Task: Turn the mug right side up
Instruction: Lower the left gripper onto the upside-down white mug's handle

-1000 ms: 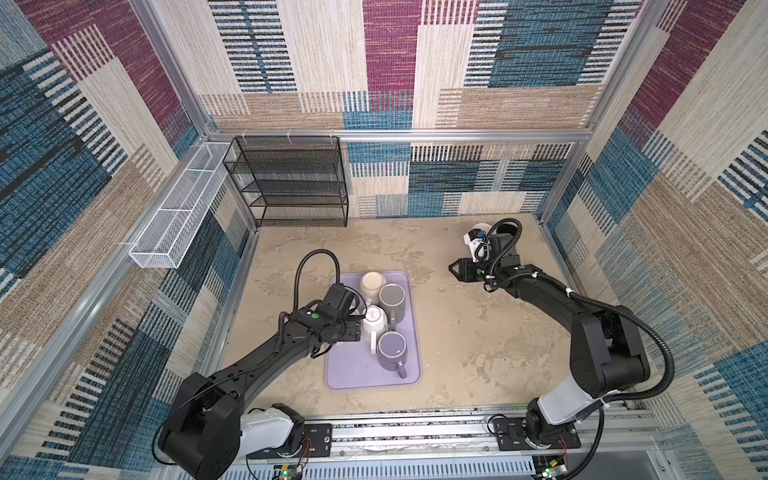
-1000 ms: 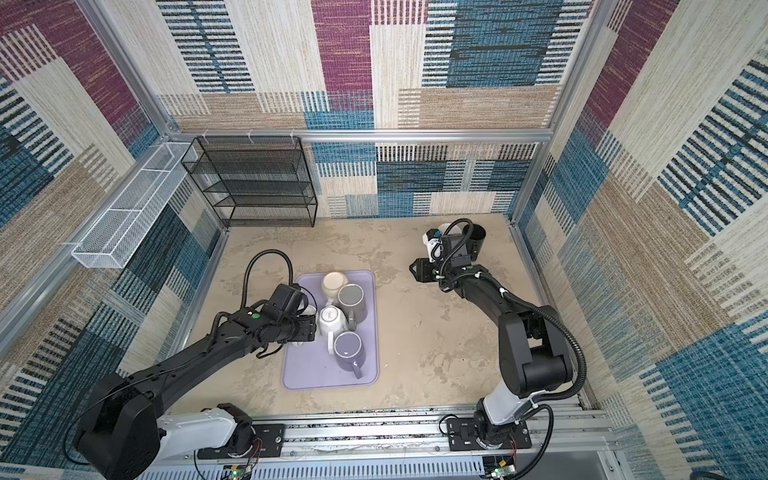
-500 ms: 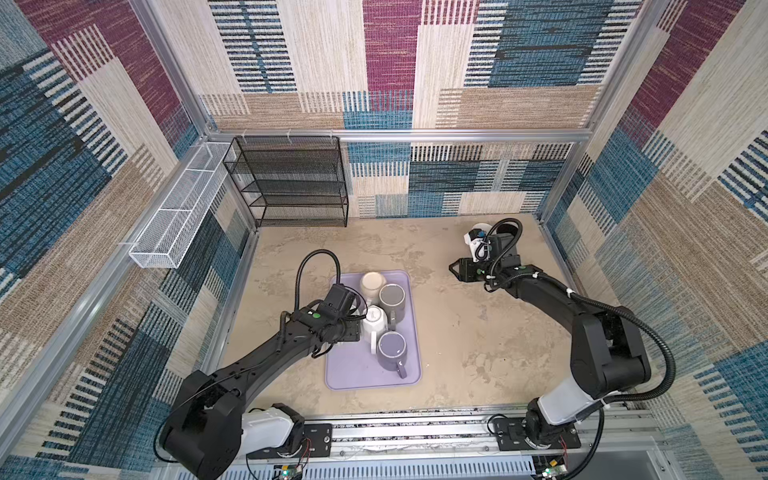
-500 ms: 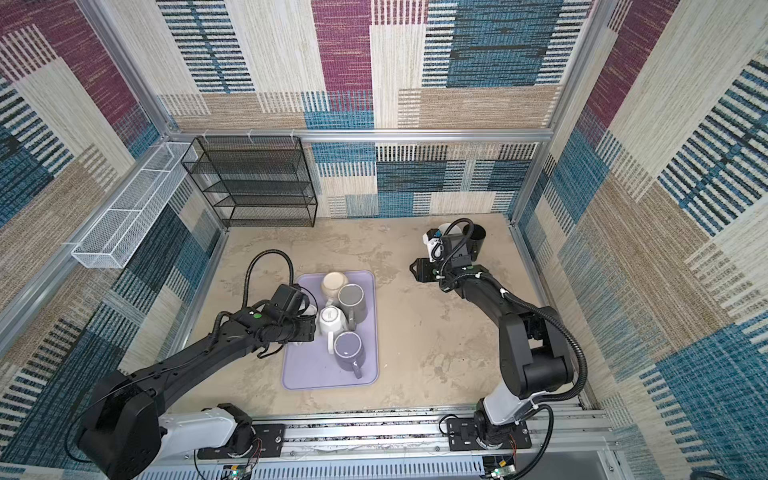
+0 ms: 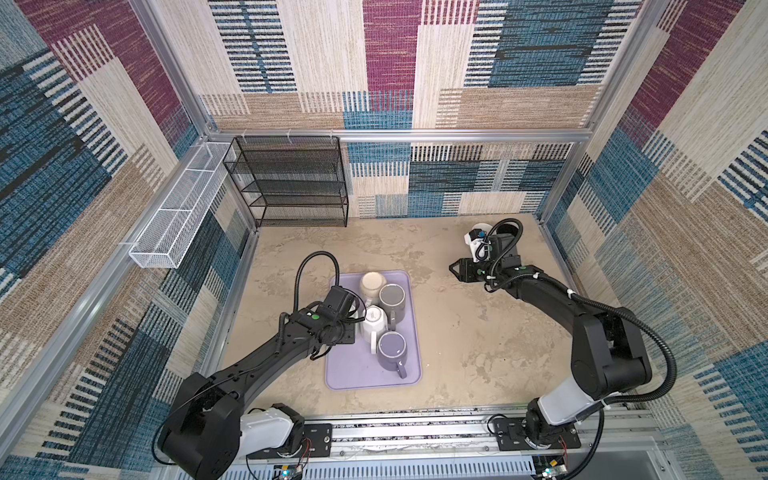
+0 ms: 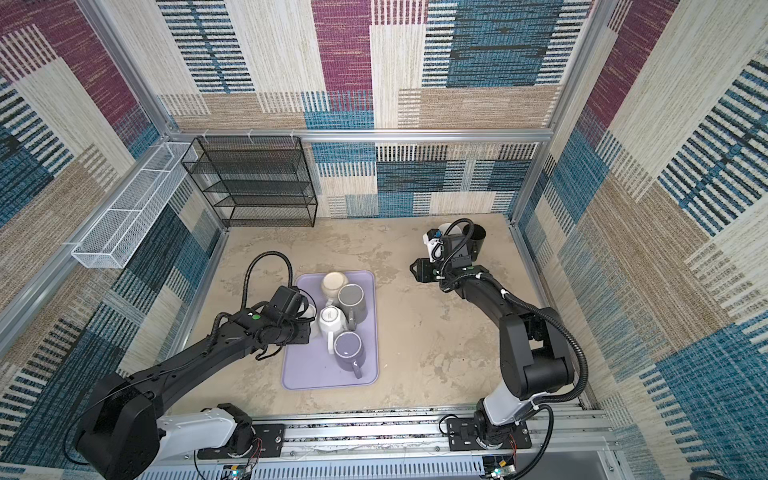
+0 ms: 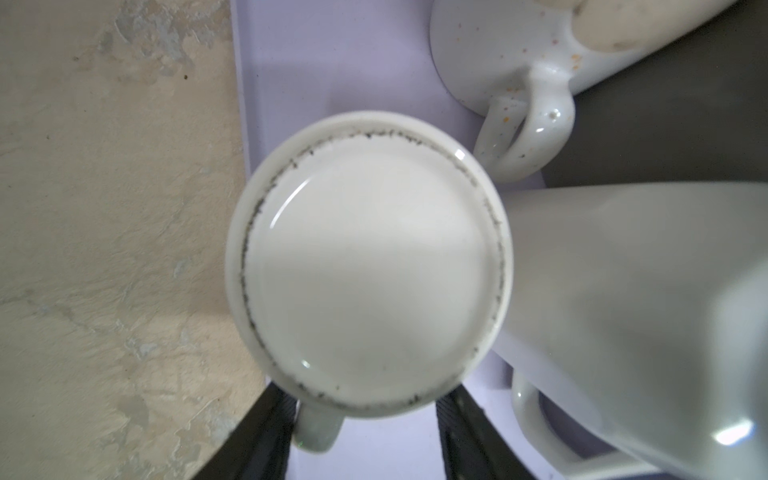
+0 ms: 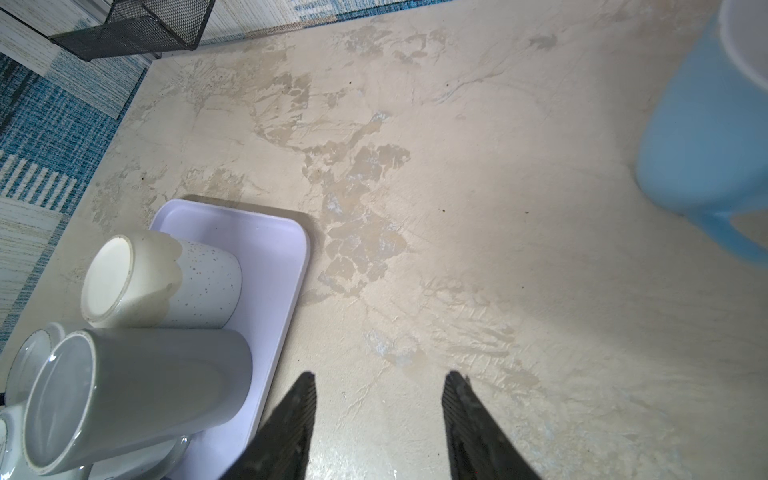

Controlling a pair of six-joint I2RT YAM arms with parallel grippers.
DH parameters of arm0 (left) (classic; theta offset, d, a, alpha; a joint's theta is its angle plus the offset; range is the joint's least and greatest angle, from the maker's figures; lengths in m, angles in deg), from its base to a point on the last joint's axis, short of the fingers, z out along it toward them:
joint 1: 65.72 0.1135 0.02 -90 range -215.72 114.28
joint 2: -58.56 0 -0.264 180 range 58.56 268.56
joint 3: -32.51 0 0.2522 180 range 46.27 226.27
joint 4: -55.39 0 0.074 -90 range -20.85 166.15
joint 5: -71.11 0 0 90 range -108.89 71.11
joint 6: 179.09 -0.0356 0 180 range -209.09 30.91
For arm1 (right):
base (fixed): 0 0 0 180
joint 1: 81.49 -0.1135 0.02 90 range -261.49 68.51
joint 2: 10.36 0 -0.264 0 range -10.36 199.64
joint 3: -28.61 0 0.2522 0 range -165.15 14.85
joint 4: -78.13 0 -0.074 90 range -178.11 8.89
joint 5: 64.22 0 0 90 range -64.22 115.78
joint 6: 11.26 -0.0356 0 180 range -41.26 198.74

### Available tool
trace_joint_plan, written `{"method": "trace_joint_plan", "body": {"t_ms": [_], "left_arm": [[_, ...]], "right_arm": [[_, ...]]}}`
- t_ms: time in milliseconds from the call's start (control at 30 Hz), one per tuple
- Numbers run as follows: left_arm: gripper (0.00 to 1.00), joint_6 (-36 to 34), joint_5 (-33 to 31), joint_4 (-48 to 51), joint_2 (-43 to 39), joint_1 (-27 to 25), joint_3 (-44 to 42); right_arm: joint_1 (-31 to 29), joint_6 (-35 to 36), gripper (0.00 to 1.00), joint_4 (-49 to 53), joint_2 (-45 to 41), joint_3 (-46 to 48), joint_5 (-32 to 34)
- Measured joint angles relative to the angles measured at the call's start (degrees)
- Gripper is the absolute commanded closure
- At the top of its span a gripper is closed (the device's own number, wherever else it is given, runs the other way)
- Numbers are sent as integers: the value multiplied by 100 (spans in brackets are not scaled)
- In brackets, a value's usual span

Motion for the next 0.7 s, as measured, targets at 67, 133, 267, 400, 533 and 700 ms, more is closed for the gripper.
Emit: {"method": "trace_joint_plan", "body": {"t_ms": [67, 133, 267, 400, 533, 700], "left_arm": [[49, 0, 4, 11, 0, 0, -9], [49, 0, 28, 9, 0, -2, -15], [54, 0, 136, 9, 2, 2, -15], [59, 0, 149, 7, 26, 2, -15], [60, 0, 149, 4, 85, 0, -9], [61, 0, 149, 9, 173, 0, 28]], "right_arm": [[0, 0, 48, 0, -4, 2, 0], [0, 0, 48, 0, -4, 7, 0], [0, 0, 48, 0, -4, 9, 0], [0, 0, 48, 0, -4, 9, 0], [0, 0, 48, 2, -4, 7, 0], [0, 0, 48, 2, -4, 7, 2]]}}
